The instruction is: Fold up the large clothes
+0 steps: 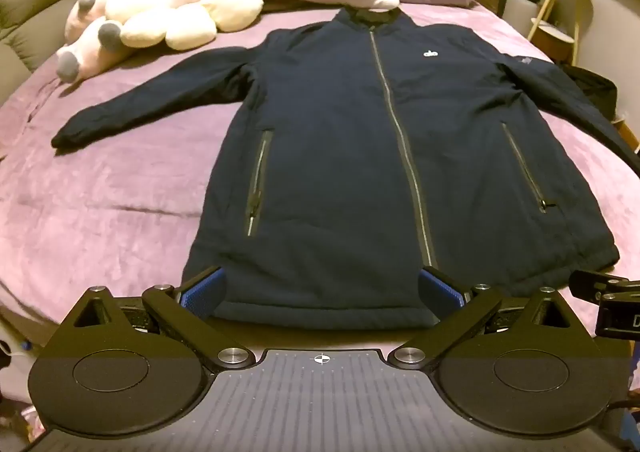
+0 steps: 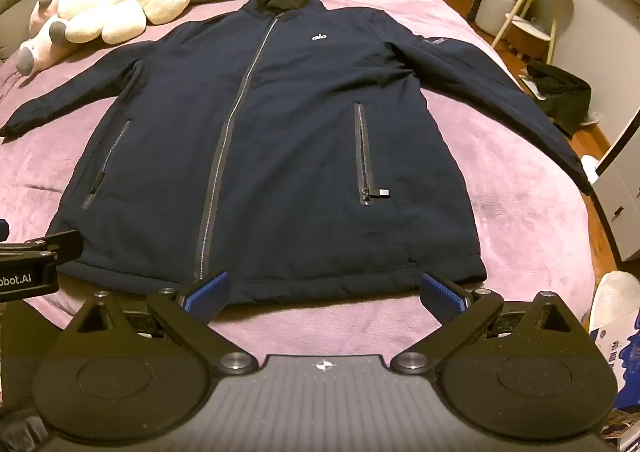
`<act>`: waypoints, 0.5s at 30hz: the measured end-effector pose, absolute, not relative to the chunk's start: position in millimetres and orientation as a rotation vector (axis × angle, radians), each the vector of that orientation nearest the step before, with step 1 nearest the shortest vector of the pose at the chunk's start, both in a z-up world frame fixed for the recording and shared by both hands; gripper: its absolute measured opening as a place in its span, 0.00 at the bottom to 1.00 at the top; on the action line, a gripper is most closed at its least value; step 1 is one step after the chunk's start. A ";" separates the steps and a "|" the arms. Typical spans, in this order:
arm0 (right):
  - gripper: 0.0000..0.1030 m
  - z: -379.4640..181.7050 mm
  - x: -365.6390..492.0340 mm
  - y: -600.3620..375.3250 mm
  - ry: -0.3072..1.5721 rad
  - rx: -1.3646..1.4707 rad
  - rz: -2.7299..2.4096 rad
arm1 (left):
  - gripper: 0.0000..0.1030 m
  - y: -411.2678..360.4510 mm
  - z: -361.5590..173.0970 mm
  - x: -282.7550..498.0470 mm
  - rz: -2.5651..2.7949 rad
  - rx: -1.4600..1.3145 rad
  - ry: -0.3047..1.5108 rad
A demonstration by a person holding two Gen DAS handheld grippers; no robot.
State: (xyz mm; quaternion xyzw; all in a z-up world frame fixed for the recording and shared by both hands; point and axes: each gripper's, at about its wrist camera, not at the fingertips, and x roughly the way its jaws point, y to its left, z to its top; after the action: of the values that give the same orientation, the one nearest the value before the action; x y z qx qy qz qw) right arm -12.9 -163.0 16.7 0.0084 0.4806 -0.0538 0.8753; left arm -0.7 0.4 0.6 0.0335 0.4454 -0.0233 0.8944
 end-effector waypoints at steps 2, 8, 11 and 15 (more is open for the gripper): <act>0.98 16.6 -12.8 -163.2 1.005 0.019 -0.110 | 1.00 0.7 1.3 -1.8 -0.051 0.070 0.920; 0.98 16.5 -12.9 -163.4 1.006 0.019 -0.111 | 1.00 -0.3 -0.6 -1.1 -0.051 0.076 0.926; 0.98 16.4 -12.8 -163.5 1.007 0.019 -0.111 | 1.00 -0.1 -0.6 -0.8 -0.053 0.077 0.929; 0.98 16.2 -12.8 -163.6 1.008 0.019 -0.112 | 1.00 -0.7 -0.6 0.0 -0.054 0.076 0.934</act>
State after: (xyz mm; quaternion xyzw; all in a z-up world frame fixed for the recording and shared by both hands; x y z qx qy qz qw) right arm -12.8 -163.6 16.2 0.0091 0.4825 -0.0534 0.8742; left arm 0.0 -0.7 -0.6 0.0364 0.4499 -0.0259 0.8920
